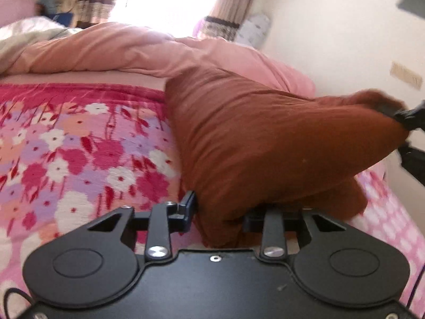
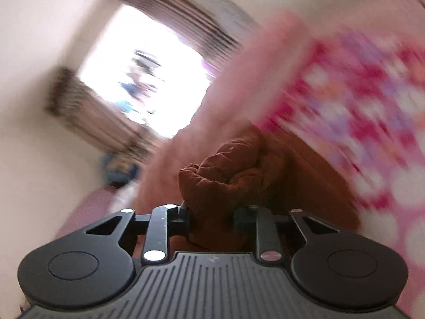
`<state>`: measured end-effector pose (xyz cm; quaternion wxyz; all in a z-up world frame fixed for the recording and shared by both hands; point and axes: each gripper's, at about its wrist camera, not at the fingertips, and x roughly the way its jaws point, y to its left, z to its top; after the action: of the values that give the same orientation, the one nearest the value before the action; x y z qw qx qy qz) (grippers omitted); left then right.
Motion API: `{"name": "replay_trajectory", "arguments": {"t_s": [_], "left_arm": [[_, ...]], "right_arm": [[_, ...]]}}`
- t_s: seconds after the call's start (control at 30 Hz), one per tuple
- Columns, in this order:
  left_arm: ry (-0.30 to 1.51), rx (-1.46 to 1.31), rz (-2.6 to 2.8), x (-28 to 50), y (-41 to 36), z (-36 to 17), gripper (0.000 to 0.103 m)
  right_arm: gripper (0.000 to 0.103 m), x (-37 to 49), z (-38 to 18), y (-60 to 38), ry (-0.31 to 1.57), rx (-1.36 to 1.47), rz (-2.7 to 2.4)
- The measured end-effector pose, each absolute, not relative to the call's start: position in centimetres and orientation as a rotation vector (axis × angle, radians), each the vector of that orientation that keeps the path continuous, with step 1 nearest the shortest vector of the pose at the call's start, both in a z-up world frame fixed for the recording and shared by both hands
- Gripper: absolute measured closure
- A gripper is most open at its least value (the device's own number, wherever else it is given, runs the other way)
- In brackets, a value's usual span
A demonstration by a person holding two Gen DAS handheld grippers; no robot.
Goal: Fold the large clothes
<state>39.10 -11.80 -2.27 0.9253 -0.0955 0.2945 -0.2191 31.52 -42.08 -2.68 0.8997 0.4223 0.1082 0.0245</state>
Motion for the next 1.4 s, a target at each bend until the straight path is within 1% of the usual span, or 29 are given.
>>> {"name": "replay_trajectory", "arguments": {"t_s": [0.07, 0.13, 0.27, 0.33, 0.37, 0.5, 0.6, 0.73, 0.77, 0.83, 0.87, 0.9, 0.93, 0.97, 1.0, 1.07, 1.23, 1.33, 1.4], "left_arm": [[0.616, -0.22, -0.436, 39.4, -11.7, -2.5, 0.069], [0.633, -0.19, -0.419, 39.6, -12.3, -3.3, 0.068], [0.689, -0.173, -0.417, 40.5, -12.8, -5.3, 0.054], [0.704, -0.191, -0.418, 40.9, -12.5, -5.9, 0.051], [0.701, -0.195, -0.425, 40.9, -12.3, -6.1, 0.05], [0.714, -0.201, -0.439, 41.0, -12.0, -5.8, 0.049], [0.732, -0.194, -0.451, 40.2, -11.6, -5.2, 0.048], [0.752, -0.186, -0.476, 38.1, -9.4, -4.2, 0.049], [0.749, -0.186, -0.466, 37.6, -8.7, -3.8, 0.052], [0.745, -0.203, -0.447, 36.7, -7.1, -2.6, 0.053], [0.735, -0.228, -0.455, 36.4, -6.5, -2.0, 0.053], [0.712, -0.261, -0.472, 36.2, -5.8, -1.2, 0.053], [0.691, -0.279, -0.49, 36.0, -5.4, -0.3, 0.053], [0.675, -0.284, -0.498, 36.2, -5.3, 0.4, 0.053], [0.658, -0.285, -0.503, 36.2, -5.5, 1.1, 0.053], [0.63, -0.278, -0.534, 36.9, -6.3, 2.4, 0.053], [0.579, -0.295, -0.602, 39.5, -10.2, 4.0, 0.053], [0.583, -0.29, -0.632, 41.1, -12.9, 3.6, 0.053], [0.61, -0.267, -0.639, 41.9, -14.5, 2.7, 0.053]], "right_arm": [[0.075, 30.8, -1.0, -41.3, 0.143, 0.76, 0.088], [0.075, 31.5, -1.8, -41.8, 0.189, 0.743, 0.054], [0.075, 33.9, -8.6, -45.1, 0.359, 0.873, -0.046], [0.076, 33.5, -11.2, -46.1, 0.361, 0.965, -0.023], [0.076, 33.0, -11.7, -46.1, 0.345, 0.994, -0.01], [0.075, 32.2, -10.7, -45.2, 0.33, 0.93, -0.027], [0.075, 31.7, -10.5, -45.2, 0.322, 0.95, -0.028], [0.075, 30.7, -10.3, -45.3, 0.282, 0.936, -0.05], [0.075, 30.3, -9.9, -45.0, 0.272, 0.91, -0.053], [0.071, 30.5, -9.6, -44.8, 0.295, 0.869, -0.074], [0.061, 30.9, -9.9, -45.0, 0.329, 0.862, -0.088], [0.059, 31.2, -10.3, -45.3, 0.348, 0.869, -0.084], [0.058, 31.1, -10.5, -45.6, 0.348, 0.889, -0.065], [0.055, 30.7, -10.4, -45.9, 0.338, 0.907, -0.053], [0.049, 30.2, -10.1, -46.1, 0.327, 0.921, -0.049], [0.041, 29.0, -8.6, -46.1, 0.303, 0.886, -0.083], [0.041, 27.3, -2.8, -43.2, 0.217, 0.617, -0.097], [0.052, 28.1, -0.8, -40.8, 0.214, 0.475, -0.078], [0.063, 29.2, -0.8, -39.7, 0.247, 0.418, -0.073]]}}
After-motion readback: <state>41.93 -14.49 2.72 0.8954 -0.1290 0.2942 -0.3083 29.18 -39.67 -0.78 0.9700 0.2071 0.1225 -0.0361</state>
